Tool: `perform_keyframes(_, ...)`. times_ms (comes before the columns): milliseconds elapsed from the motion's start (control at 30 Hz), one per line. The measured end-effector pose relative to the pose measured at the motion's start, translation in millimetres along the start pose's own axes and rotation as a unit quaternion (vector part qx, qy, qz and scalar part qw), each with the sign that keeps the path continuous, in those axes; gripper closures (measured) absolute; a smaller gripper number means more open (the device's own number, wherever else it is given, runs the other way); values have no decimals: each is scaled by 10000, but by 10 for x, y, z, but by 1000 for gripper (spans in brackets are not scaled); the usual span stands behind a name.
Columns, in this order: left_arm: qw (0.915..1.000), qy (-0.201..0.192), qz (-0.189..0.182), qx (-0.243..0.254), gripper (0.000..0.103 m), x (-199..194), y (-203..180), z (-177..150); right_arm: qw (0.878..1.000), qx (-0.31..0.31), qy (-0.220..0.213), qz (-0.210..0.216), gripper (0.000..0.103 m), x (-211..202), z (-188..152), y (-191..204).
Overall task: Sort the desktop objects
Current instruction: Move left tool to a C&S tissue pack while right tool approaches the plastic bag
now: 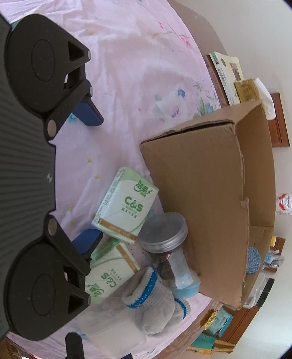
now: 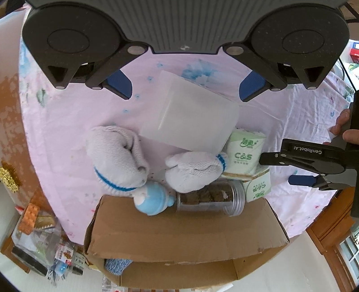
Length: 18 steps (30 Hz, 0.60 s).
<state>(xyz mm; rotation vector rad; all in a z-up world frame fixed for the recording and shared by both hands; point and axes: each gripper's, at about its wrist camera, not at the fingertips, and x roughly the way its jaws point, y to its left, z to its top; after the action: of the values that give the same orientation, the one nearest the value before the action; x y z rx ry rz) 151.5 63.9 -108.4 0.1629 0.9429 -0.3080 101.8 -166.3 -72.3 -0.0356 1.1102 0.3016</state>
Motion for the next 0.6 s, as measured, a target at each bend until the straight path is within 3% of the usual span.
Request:
perform_keyframes(300, 9985, 14, -329, 443, 5, 18, -7, 29, 9998, 219, 18, -13, 0, 121, 54, 140)
perform_keyframes(600, 9952, -69, -596, 778, 5, 87, -71, 111, 9986, 432, 19, -312, 0, 201, 155, 183)
